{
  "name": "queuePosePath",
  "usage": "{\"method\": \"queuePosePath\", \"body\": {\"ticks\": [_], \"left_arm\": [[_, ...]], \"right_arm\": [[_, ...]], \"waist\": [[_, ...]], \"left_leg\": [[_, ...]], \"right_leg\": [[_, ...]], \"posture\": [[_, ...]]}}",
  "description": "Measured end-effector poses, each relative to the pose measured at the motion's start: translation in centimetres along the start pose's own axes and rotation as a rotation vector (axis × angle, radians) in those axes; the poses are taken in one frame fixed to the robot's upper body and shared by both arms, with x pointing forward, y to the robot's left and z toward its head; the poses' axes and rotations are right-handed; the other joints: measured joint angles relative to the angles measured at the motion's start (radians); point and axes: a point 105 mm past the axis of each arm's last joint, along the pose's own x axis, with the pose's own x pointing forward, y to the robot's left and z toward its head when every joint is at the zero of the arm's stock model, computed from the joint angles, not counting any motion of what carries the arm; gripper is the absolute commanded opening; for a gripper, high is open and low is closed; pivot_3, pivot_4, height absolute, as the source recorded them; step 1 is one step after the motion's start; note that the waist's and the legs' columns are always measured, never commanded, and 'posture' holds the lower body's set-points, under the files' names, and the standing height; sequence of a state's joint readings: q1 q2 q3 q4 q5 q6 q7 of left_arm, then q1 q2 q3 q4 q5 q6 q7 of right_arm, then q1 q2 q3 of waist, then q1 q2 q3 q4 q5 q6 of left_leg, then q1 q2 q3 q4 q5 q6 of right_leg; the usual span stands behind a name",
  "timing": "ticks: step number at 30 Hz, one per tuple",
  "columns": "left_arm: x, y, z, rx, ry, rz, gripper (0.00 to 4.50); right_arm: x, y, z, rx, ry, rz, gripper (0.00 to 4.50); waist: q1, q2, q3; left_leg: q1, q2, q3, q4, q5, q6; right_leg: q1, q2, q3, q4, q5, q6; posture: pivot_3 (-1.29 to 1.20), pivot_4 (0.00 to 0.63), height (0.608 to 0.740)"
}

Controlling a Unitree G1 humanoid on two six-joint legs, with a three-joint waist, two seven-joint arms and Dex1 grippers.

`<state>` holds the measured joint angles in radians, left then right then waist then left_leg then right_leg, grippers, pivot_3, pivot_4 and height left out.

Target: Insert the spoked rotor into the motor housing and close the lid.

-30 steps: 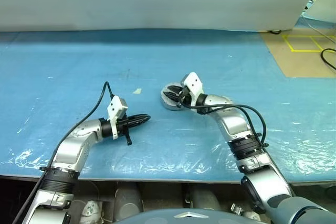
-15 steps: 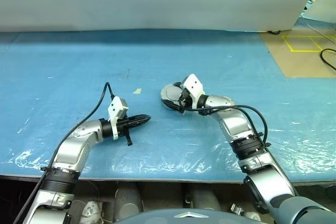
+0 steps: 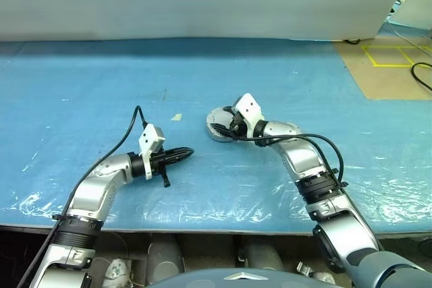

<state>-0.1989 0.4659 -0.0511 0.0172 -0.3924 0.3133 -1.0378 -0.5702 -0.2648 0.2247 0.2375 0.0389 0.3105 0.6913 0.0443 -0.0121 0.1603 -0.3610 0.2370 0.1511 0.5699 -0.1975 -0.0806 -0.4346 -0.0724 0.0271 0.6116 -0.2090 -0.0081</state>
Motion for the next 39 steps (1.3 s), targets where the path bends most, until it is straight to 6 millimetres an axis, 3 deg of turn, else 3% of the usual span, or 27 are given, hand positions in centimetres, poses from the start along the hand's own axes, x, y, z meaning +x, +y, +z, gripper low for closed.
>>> {"method": "queuePosePath", "body": {"ticks": [10,18,23,27,33,39], "left_arm": [[0.2,0.0,0.0,0.003,0.001,-0.004,0.00],[0.6,0.1,0.5,0.036,-0.031,0.014,0.00],[1.6,0.9,2.2,0.128,-0.090,0.044,0.00],[2.9,1.5,2.4,0.170,-0.085,0.048,0.00],[5.3,2.2,3.2,0.219,-0.081,0.035,0.00],[5.8,2.4,3.4,0.236,-0.082,0.018,0.00]], "right_arm": [[0.4,0.3,0.2,0.066,0.027,-0.019,3.00],[0.4,0.5,-0.2,-0.060,0.052,-0.021,3.00],[0.3,0.5,-0.4,-0.085,0.063,-0.017,3.00],[-0.1,0.8,-0.4,-0.049,0.059,0.007,3.00],[-1.5,3.3,-0.5,0.027,0.069,0.177,3.00],[-2.7,4.1,-0.9,-0.033,0.112,0.254,3.00]], "waist": [[0.000,0.000,0.000],[0.000,0.000,0.000],[0.003,0.000,0.000],[0.004,0.000,0.000],[0.001,0.000,-0.001],[0.003,0.000,-0.001]], "left_leg": [[0.002,0.000,0.000,-0.001,0.000,0.000],[0.004,0.000,0.000,-0.001,0.000,0.000],[0.010,0.000,0.000,-0.001,0.000,0.000],[0.010,0.000,0.000,-0.003,0.000,0.000],[0.010,0.000,0.000,-0.007,0.000,0.000],[0.010,-0.001,0.000,-0.007,0.000,0.000]], "right_leg": [[0.001,0.000,0.000,0.000,0.000,0.000],[0.004,0.000,0.000,0.000,0.000,0.000],[0.010,0.000,0.001,-0.001,0.000,0.000],[0.010,0.000,0.001,-0.003,0.000,0.000],[0.010,0.000,0.000,-0.005,0.000,0.000],[0.010,0.000,0.000,-0.005,0.000,0.000]], "posture": [[0.00,0.150,0.740],[0.00,0.150,0.740],[0.00,0.150,0.740],[0.00,0.150,0.740],[0.00,0.150,0.740],[0.00,0.150,0.740]]}}
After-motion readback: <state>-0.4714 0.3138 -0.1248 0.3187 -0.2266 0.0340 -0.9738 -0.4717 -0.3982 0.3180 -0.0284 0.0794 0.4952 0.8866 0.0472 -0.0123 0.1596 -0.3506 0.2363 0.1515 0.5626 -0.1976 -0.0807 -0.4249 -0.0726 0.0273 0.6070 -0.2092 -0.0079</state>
